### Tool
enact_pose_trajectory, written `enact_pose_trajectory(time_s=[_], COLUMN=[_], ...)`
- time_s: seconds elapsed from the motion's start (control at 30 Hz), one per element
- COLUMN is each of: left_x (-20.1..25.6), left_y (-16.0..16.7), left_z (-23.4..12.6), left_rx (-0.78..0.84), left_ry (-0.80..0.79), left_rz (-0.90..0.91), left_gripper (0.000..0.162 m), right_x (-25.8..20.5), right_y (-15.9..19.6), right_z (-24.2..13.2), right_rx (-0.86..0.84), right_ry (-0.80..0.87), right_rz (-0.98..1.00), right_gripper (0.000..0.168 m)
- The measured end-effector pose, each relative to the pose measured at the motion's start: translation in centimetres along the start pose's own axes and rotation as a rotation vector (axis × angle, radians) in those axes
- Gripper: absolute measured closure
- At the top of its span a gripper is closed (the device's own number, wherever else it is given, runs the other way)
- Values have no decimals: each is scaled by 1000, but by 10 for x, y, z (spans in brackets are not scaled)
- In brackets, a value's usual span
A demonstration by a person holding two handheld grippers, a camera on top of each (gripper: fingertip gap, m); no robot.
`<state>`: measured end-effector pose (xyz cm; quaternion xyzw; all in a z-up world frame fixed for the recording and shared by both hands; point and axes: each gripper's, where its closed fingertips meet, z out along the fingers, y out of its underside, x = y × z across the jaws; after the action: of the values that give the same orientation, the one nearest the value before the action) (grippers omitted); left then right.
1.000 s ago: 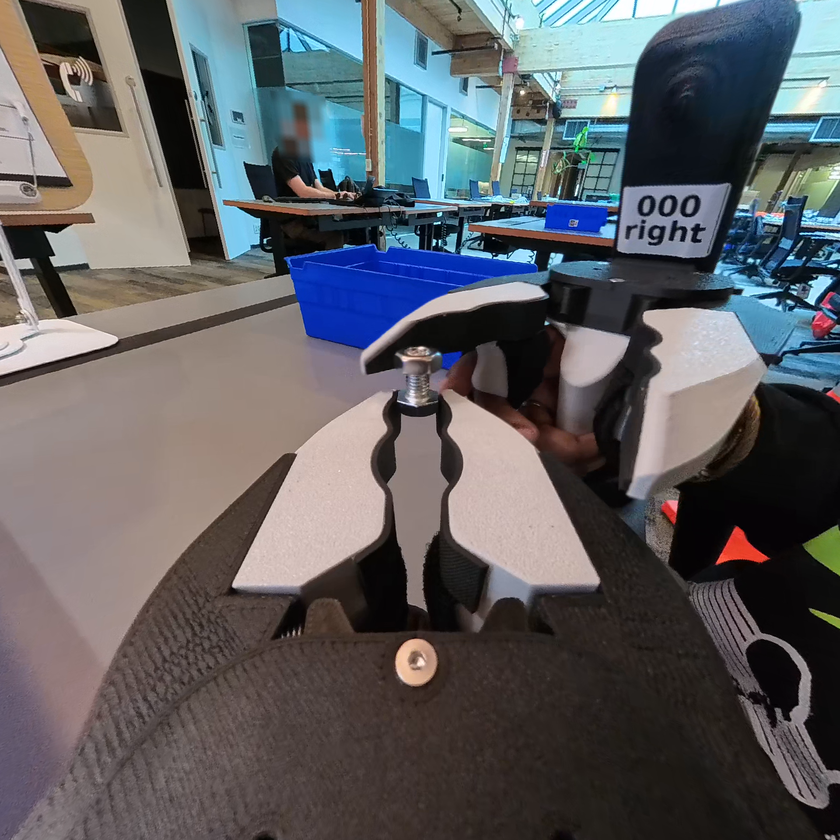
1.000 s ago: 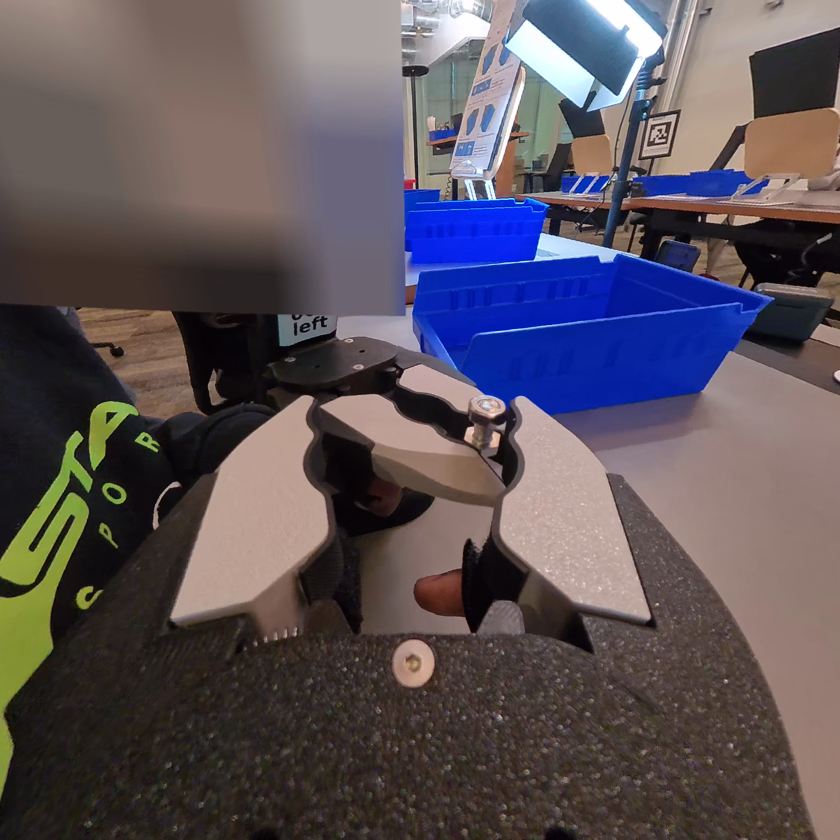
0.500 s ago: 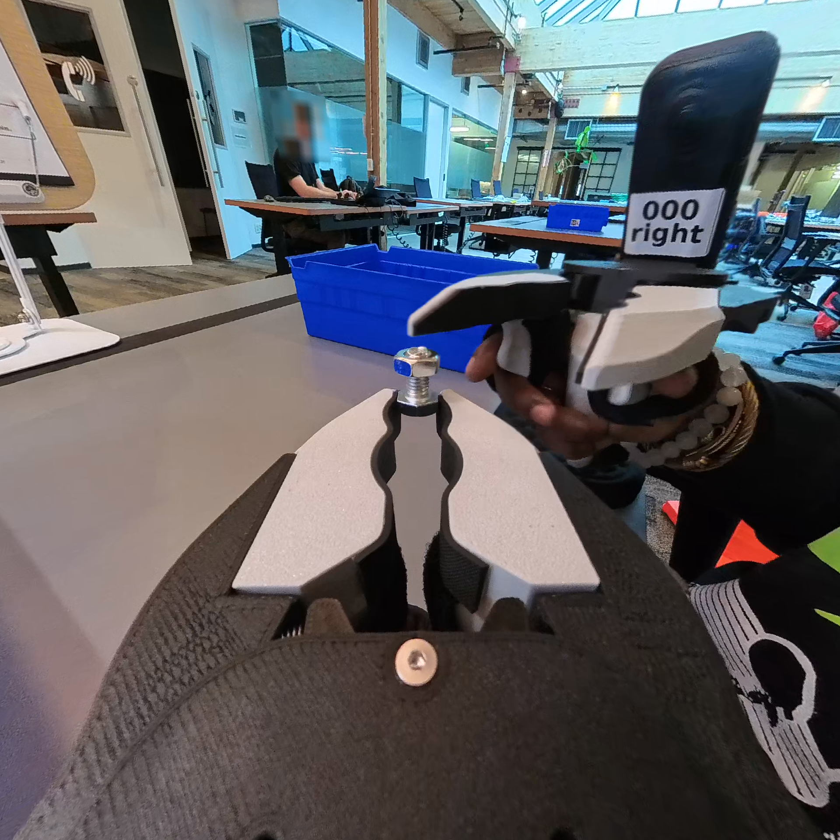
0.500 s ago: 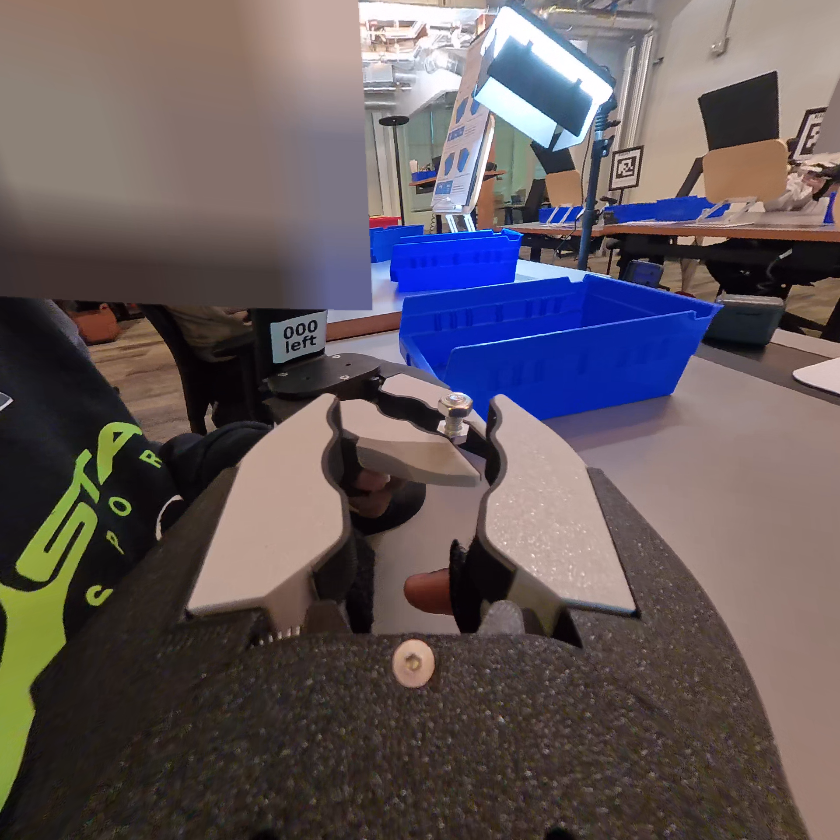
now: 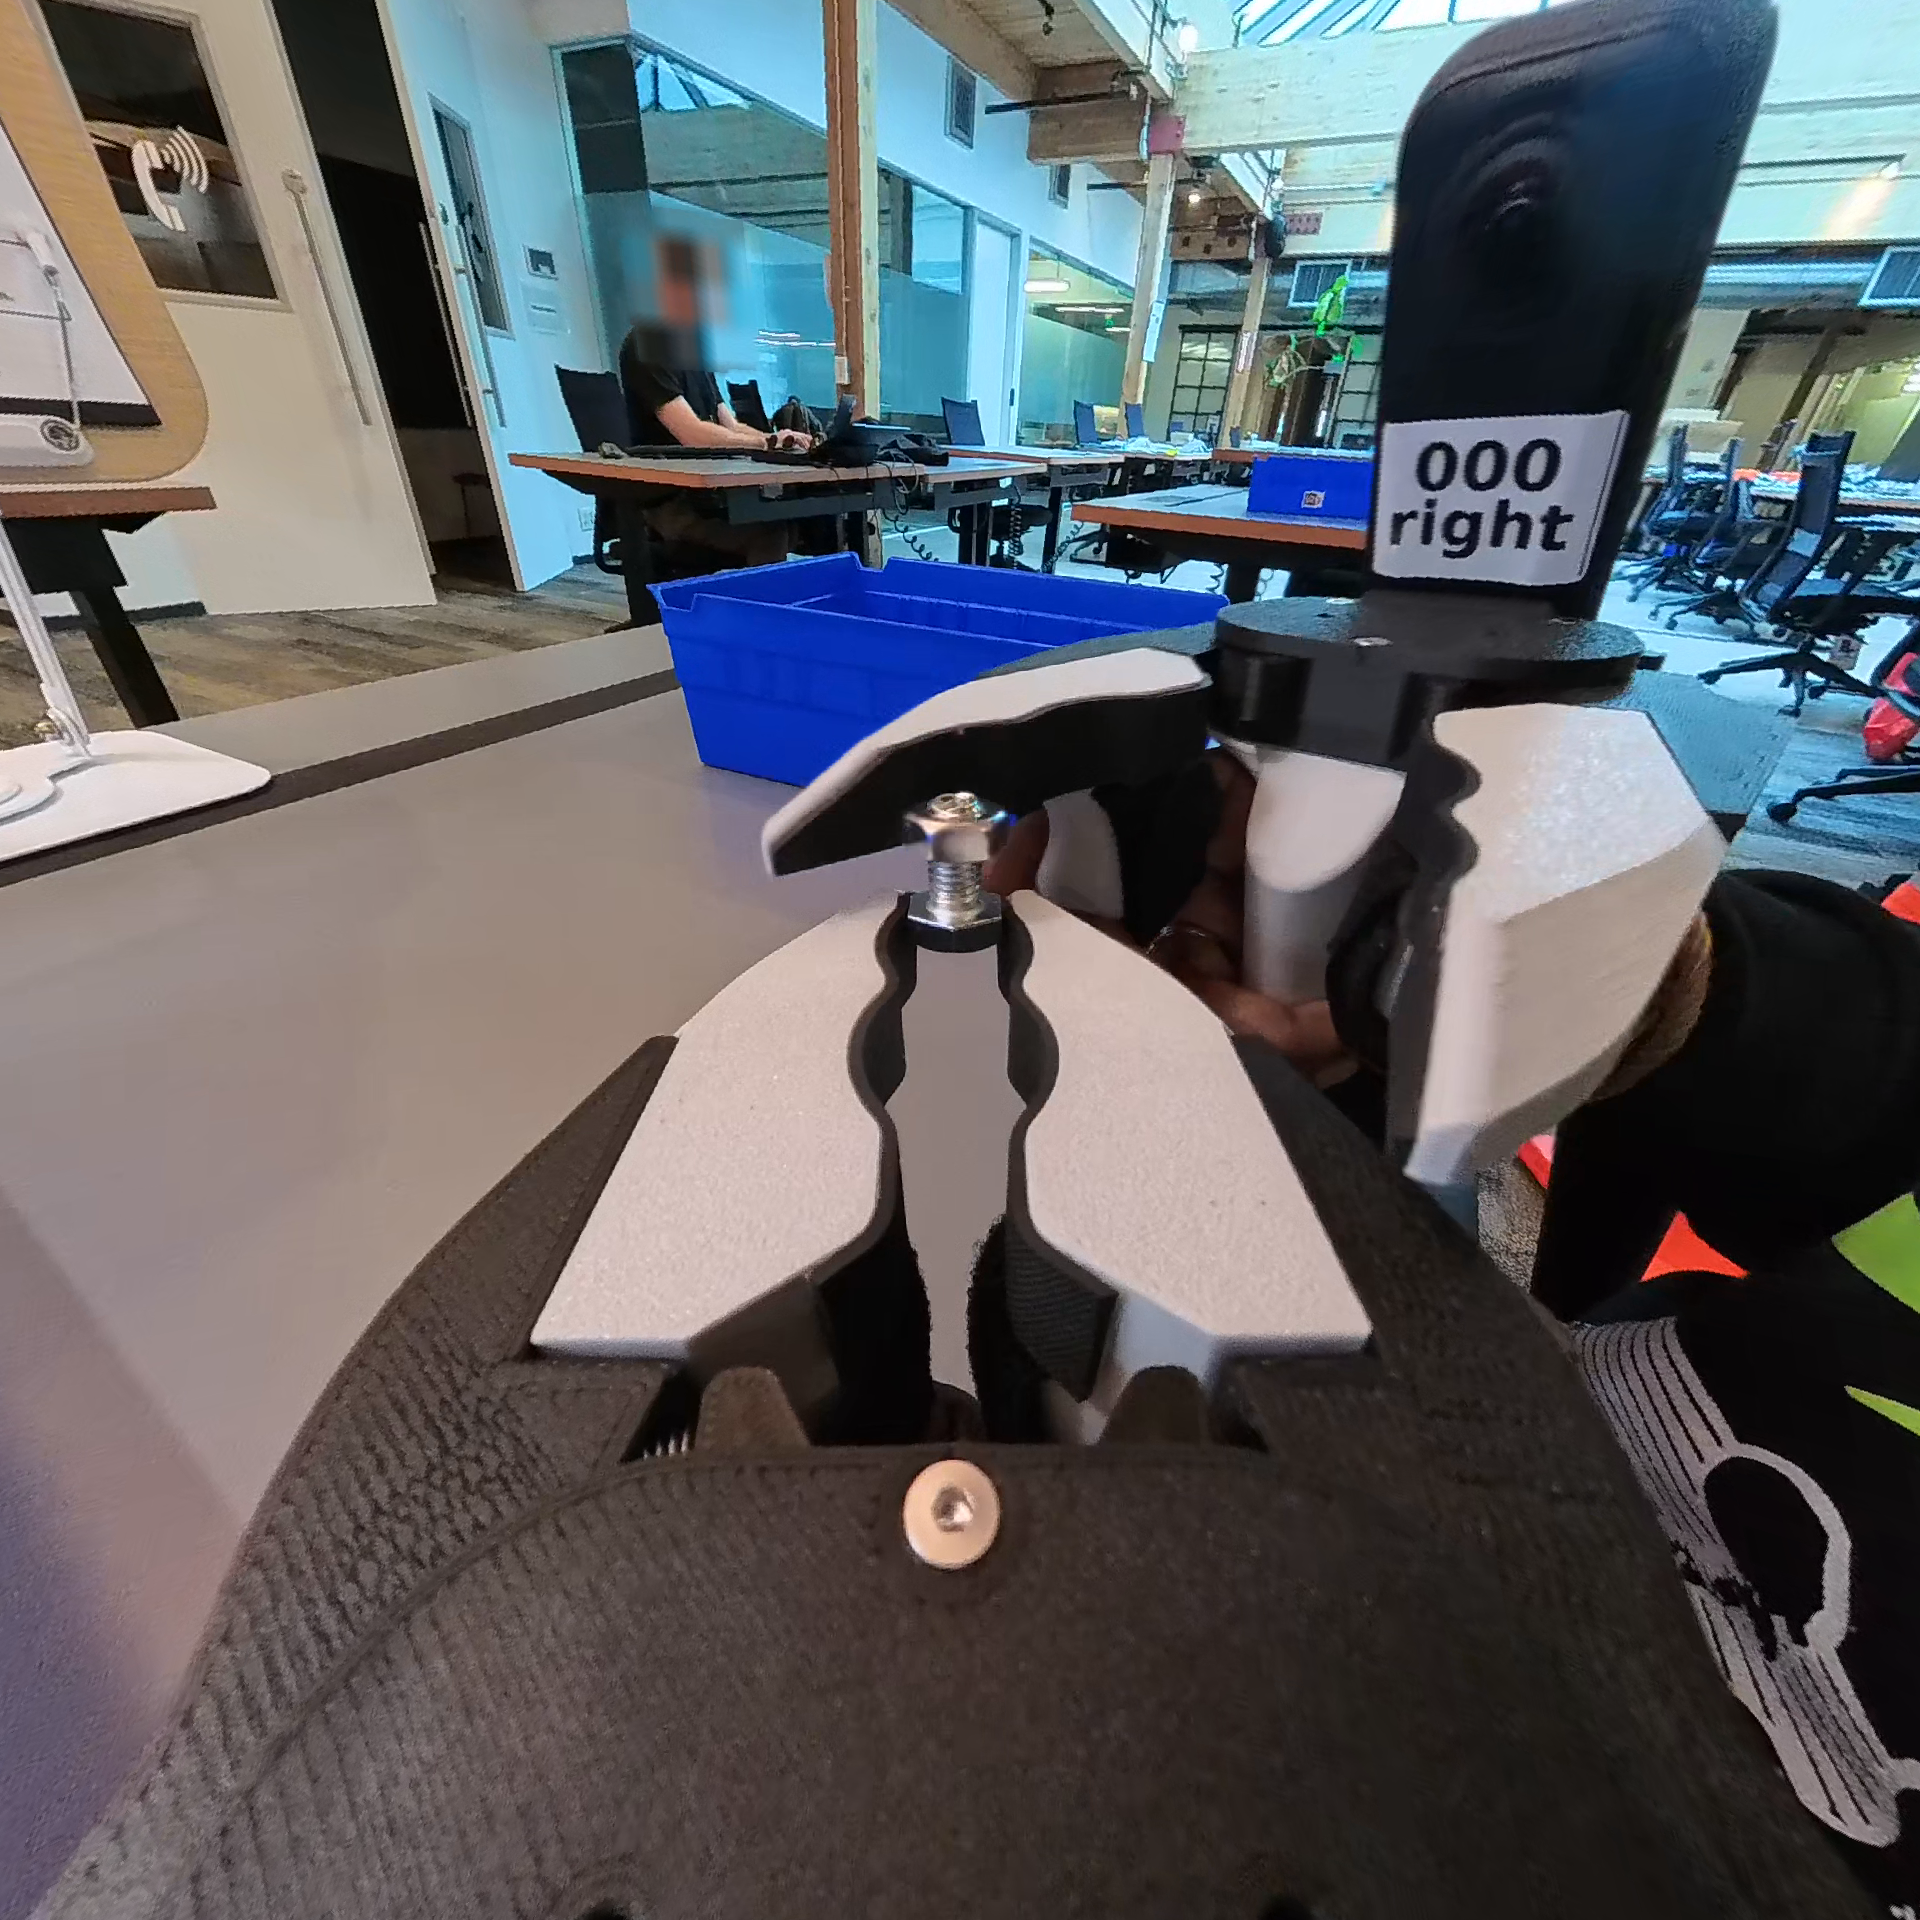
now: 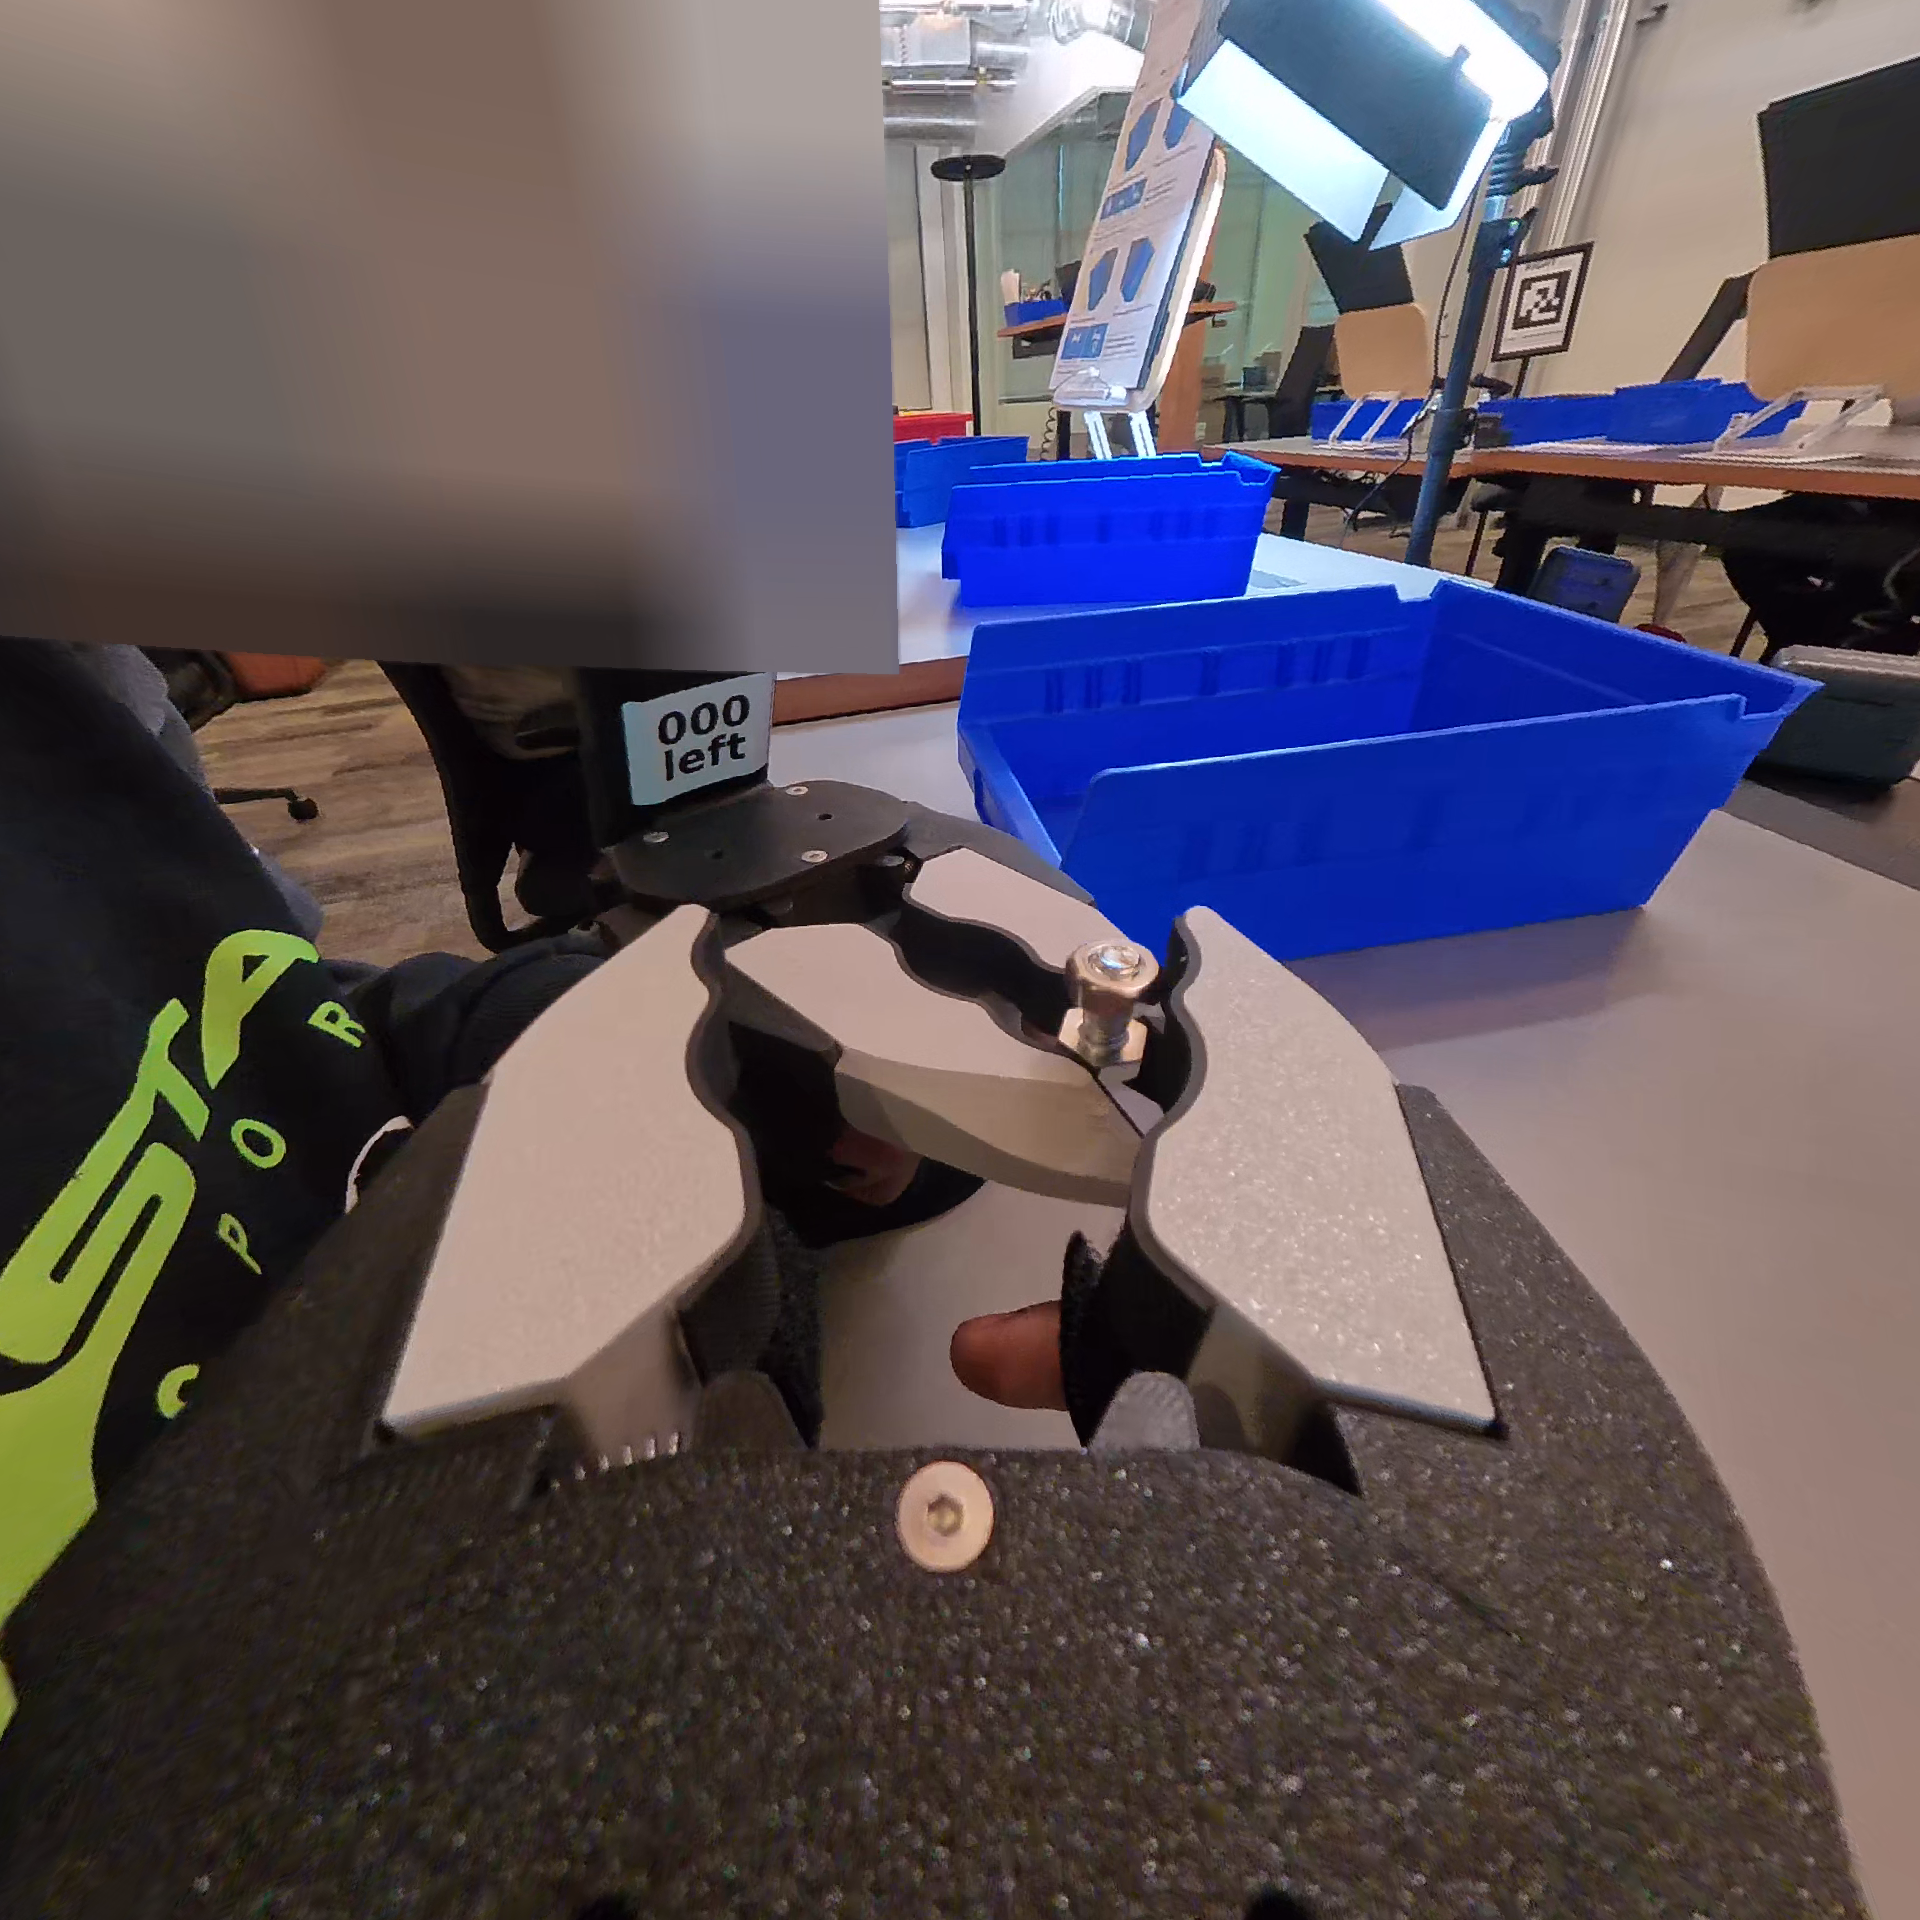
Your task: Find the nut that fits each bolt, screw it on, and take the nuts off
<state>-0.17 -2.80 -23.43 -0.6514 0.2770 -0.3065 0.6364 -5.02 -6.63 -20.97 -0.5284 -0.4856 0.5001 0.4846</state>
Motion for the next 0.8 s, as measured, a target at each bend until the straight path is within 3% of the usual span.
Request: enact_pose_trajectory(time_s=[0.4, 0.5, 0.6, 0.67, 0.8], left_x=[-2, -3, -2, -2, -1], left_y=[-1, -1, -1, 0, 0], left_z=[0, -1, -1, -1, 0], left_rx=[4, 7, 5, 3, -1], left_ry=[-8, -8, -8, -5, -2], left_rz=[-7, -16, -13, -13, -5], left_gripper=[147, 147, 147, 147, 147], right_x=[-1, -5, -5, 2, 8], right_y=[0, -2, -6, -8, -7], right_z=[-23, -27, -32, -33, -22], right_rx=[4, 14, 43, 63, 84], right_ry=[44, 18, 14, 40, 42], right_rz=[-7, -12, -5, 9, 43], right_gripper=[101, 114, 117, 110, 82])
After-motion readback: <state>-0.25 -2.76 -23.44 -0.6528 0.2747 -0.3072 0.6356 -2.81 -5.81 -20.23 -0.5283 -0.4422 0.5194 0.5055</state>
